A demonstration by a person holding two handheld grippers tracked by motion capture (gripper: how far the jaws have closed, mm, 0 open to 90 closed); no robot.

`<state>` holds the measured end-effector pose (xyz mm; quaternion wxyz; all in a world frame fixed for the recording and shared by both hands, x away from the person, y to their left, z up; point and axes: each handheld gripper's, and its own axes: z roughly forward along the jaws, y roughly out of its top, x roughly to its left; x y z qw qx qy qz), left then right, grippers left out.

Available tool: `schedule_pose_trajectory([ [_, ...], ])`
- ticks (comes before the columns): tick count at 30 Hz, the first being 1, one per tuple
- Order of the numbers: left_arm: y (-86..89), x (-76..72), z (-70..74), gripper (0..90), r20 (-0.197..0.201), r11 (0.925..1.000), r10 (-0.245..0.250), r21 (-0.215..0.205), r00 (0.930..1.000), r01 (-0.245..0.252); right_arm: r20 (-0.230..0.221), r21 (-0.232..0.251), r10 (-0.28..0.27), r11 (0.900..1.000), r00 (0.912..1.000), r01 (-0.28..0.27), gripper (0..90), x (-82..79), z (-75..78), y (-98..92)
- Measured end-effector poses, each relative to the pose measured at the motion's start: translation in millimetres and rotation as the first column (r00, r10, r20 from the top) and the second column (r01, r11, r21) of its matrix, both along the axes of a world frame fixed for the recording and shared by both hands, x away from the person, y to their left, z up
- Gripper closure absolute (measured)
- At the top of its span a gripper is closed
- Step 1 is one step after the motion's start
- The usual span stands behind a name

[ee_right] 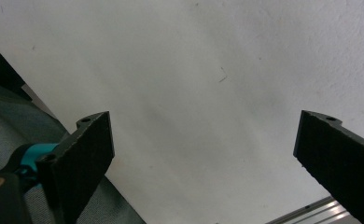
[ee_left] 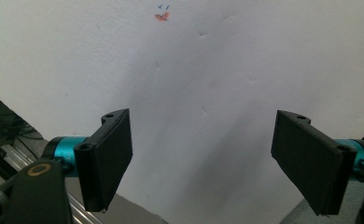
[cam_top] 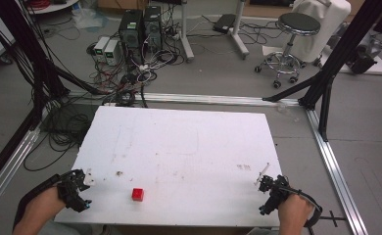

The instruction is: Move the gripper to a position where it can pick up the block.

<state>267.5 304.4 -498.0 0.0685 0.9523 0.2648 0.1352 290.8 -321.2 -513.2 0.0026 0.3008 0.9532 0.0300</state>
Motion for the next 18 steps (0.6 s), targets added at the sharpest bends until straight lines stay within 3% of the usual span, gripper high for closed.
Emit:
schedule_pose_trajectory([
  [13,0.7,-0.3,2.3,20.8,0.007,0.9999,0.004,-0.016,1.0,-0.004,0.005,0.009,-0.001,1.0,1.0,0.001,4.3,-0.6,0.8,0.4],
  [18,-2.9,-0.8,4.0,21.0,0.007,1.0,-0.008,-0.003,0.9999,0.008,0.003,0.018,0.0,1.0,1.0,0.0,4.2,-0.6,0.4,0.4],
])
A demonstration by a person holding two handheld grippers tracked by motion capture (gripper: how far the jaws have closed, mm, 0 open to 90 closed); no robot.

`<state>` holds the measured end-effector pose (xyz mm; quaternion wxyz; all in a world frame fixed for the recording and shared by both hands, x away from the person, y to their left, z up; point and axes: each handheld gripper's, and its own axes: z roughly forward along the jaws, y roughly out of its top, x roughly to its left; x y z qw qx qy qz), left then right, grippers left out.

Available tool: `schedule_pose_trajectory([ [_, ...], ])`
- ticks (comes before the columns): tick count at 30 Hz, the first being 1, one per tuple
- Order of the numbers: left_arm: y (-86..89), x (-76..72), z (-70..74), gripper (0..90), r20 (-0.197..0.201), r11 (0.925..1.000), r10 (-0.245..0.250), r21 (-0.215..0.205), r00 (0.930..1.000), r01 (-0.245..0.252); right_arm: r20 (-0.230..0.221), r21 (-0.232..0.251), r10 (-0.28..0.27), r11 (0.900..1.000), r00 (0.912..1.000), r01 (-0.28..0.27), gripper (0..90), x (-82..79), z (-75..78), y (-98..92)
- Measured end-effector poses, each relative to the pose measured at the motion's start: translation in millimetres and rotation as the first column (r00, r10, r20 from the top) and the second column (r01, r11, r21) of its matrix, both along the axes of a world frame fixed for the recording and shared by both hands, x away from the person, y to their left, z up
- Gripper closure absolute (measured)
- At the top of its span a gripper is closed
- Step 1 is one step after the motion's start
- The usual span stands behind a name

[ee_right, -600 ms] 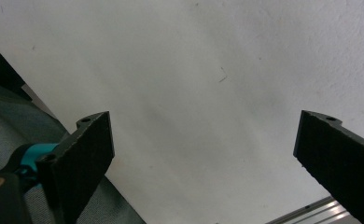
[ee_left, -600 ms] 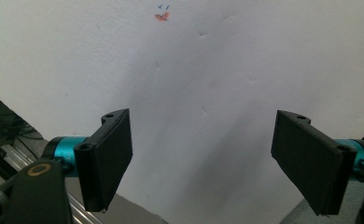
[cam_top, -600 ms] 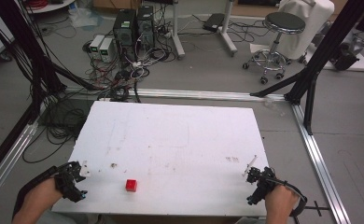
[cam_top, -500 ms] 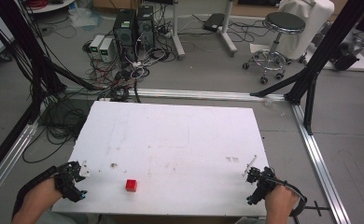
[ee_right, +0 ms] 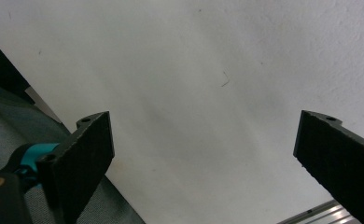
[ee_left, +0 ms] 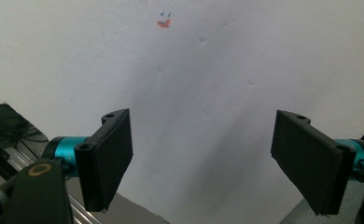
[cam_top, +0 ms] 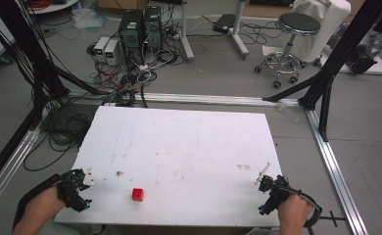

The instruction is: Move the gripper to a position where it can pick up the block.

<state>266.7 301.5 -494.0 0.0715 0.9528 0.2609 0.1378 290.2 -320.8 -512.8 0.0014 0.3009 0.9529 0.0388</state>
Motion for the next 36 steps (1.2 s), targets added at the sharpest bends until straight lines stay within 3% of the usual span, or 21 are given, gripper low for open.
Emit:
schedule_pose_trajectory([
  [9,-11.0,1.3,6.4,21.0,0.01,0.9996,-0.027,0.005,0.9996,0.027,0.004,0.016,-0.002,1.0,1.0,0.002,4.2,-1.1,0.8,-2.4],
  [17,-18.8,8.4,8.9,21.1,-0.006,0.9972,-0.071,0.021,0.9974,0.071,0.009,0.022,-0.003,1.0,1.0,0.003,4.2,-1.8,1.0,-2.7],
  [33,-38.5,21.1,18.9,22.9,-0.042,0.9774,-0.204,0.047,0.978,0.206,0.006,0.036,0.004,0.999,1.0,-0.004,4.3,-1.1,0.4,-2.5],
  [35,-44.7,23.0,19.6,24.6,-0.053,0.9688,-0.237,0.062,0.9701,0.24,0.009,0.036,0.006,0.999,0.9999,-0.006,4.3,-1.0,0.6,-2.1],
  [36,-44.7,23.0,19.6,25.8,-0.053,0.9688,-0.237,0.062,0.9701,0.24,0.009,0.036,0.006,0.999,0.9999,-0.006,4.3,-1.0,0.6,-2.1],
])
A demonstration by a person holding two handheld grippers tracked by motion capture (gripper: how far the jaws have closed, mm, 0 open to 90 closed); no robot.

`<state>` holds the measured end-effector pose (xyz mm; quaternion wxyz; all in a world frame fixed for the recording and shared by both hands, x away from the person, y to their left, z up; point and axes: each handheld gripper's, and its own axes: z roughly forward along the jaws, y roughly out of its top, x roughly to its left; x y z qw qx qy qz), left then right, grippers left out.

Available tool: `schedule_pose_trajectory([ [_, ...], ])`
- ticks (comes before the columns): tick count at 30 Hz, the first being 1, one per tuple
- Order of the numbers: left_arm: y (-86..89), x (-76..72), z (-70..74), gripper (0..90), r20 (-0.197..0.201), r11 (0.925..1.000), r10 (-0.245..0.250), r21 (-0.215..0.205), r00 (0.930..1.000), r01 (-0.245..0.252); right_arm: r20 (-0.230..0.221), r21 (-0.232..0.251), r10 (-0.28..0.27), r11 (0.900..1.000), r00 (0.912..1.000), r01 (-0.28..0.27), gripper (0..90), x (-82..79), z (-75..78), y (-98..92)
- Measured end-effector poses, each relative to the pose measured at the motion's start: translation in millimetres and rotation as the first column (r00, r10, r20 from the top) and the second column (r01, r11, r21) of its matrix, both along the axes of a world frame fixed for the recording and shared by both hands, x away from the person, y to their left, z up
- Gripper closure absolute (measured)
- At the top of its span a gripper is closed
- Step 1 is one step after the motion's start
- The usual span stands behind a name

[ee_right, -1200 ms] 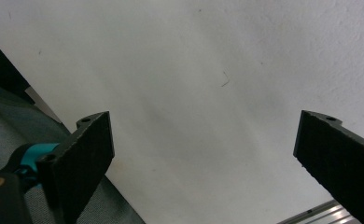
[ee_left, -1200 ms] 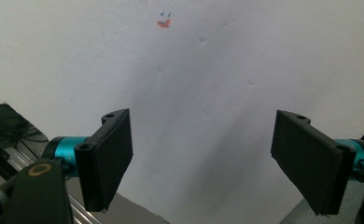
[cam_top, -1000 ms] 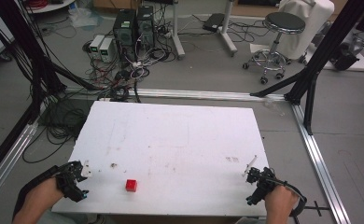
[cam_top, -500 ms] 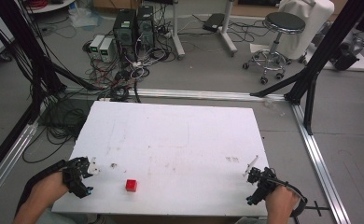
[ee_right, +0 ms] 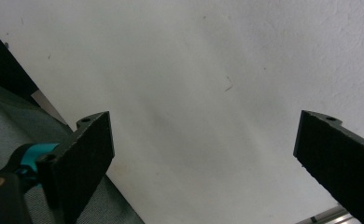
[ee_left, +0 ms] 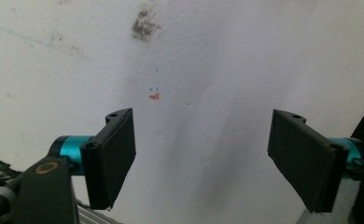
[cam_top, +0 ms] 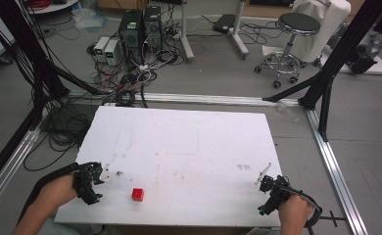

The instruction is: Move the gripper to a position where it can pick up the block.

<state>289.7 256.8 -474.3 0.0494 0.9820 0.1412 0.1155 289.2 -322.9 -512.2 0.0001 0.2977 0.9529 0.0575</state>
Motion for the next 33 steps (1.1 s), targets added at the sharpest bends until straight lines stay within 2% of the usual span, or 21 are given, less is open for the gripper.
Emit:
schedule_pose_trajectory([
  [3,-8.2,1.9,-1.1,26.2,-0.017,0.999,-0.043,0.01,0.9989,0.043,-0.001,-0.002,0.002,1.0,1.0,-0.002,4.3,0.3,0.9,0.9],
  [6,-12.8,3.2,-0.8,26.2,-0.021,0.9979,-0.062,0.019,0.9979,0.062,0.0,-0.002,0.006,1.0,1.0,-0.006,4.3,0.9,0.6,1.3],
  [8,-20.1,5.4,-1.0,26.2,-0.029,0.9954,-0.092,0.026,0.9954,0.092,-0.005,-0.001,0.005,1.0,1.0,-0.005,4.3,0.9,0.6,1.5],
  [15,-34.6,9.1,0.1,26.2,-0.054,0.9882,-0.148,0.031,0.9875,0.15,-0.003,0.002,0.005,1.0,1.0,-0.005,4.3,1.1,0.7,2.0],
  [18,-44.1,10.9,0.4,26.2,-0.067,0.9817,-0.183,0.041,0.9808,0.186,-0.002,0.001,0.006,1.0,1.0,-0.006,4.2,1.3,0.8,2.3],
  [21,-49.4,11.1,0.5,26.5,-0.071,0.9784,-0.2,0.038,0.9771,0.203,-0.002,0.002,0.009,1.0,1.0,-0.009,4.3,1.6,0.6,2.3],
  [24,-59.8,12.2,-0.5,28.1,-0.079,0.9684,-0.242,0.043,0.9671,0.246,-0.003,0.005,0.009,1.0,1.0,-0.009,4.3,1.7,0.8,2.1],
  [29,-72.1,11.7,-4.2,28.8,-0.098,0.9587,-0.276,0.044,0.9562,0.281,-0.001,0.007,0.009,1.0,1.0,-0.009,4.3,1.8,1.0,2.2],
  [30,-72.1,11.7,-4.2,28.8,-0.098,0.9587,-0.276,0.044,0.9562,0.281,-0.001,0.007,0.009,1.0,1.0,-0.009,4.3,1.8,1.0,2.2],
  [31,-76.8,11.5,-5.5,28.8,-0.1,0.9524,-0.296,0.046,0.9501,0.301,-0.001,0.008,0.01,1.0,0.9999,-0.01,4.2,2.0,1.2,2.4],
  [33,-81.2,11.1,-6.0,28.8,-0.103,0.9482,-0.309,0.045,0.9456,0.314,-0.002,0.008,0.014,1.0,0.9999,-0.014,4.2,2.3,1.1,2.9],
])
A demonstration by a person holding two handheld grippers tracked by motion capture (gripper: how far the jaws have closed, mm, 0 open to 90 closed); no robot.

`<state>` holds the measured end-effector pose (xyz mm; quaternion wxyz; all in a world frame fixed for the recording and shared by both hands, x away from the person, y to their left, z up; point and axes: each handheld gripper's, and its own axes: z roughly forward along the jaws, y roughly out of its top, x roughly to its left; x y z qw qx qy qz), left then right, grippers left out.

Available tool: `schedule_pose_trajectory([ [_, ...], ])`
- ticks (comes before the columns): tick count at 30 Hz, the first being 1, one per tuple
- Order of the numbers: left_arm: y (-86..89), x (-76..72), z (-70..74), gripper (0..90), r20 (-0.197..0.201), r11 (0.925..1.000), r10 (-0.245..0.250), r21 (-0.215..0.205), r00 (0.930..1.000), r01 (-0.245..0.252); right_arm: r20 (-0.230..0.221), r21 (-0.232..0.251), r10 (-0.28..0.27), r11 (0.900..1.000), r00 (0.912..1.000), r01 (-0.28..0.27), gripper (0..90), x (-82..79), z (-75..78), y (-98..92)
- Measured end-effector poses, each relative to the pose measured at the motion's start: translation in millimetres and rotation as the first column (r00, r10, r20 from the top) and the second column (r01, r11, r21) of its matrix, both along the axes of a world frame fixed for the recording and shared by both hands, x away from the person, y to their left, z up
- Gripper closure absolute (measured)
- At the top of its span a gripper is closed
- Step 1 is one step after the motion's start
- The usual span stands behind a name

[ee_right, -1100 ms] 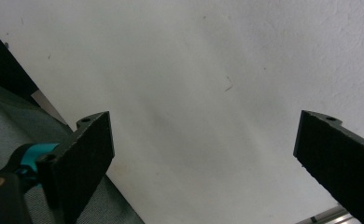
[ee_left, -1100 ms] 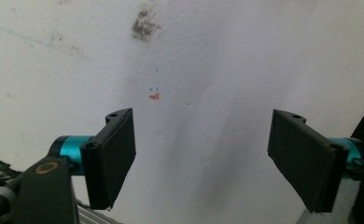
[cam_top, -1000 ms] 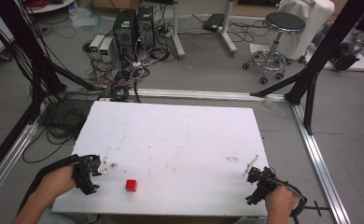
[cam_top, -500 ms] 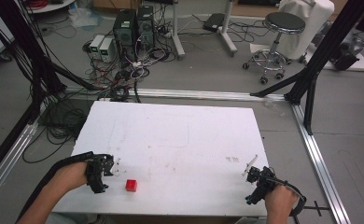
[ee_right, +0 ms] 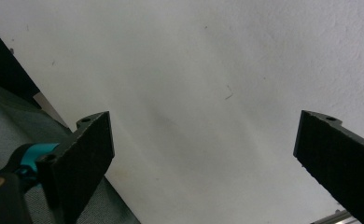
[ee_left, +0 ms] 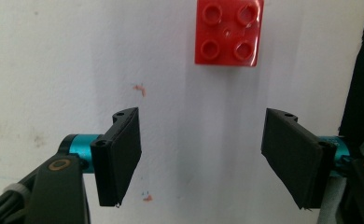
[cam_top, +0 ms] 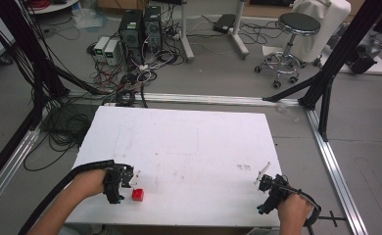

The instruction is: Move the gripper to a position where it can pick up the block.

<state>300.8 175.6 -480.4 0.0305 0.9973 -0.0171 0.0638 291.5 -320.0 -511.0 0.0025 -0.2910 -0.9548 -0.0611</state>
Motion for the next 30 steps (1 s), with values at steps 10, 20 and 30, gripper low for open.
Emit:
schedule_pose_trajectory([
  [10,-20.1,-2.1,-4.5,29.8,-0.02,0.9981,-0.061,0.0,0.9979,0.061,0.002,0.001,0.002,1.0,1.0,-0.002,4.2,0.2,0.0,-0.1],
  [20,-35.6,-5.0,-15.3,29.8,-0.043,0.9955,-0.091,0.022,0.9949,0.092,-0.003,0.001,0.005,1.0,1.0,-0.005,4.2,1.3,-0.8,2.4],
  [30,-43.6,-2.4,-28.7,29.8,-0.076,0.9936,-0.102,0.041,0.9919,0.105,-0.004,0.003,0.007,1.0,1.0,-0.007,4.2,1.1,-1.3,1.5],
])
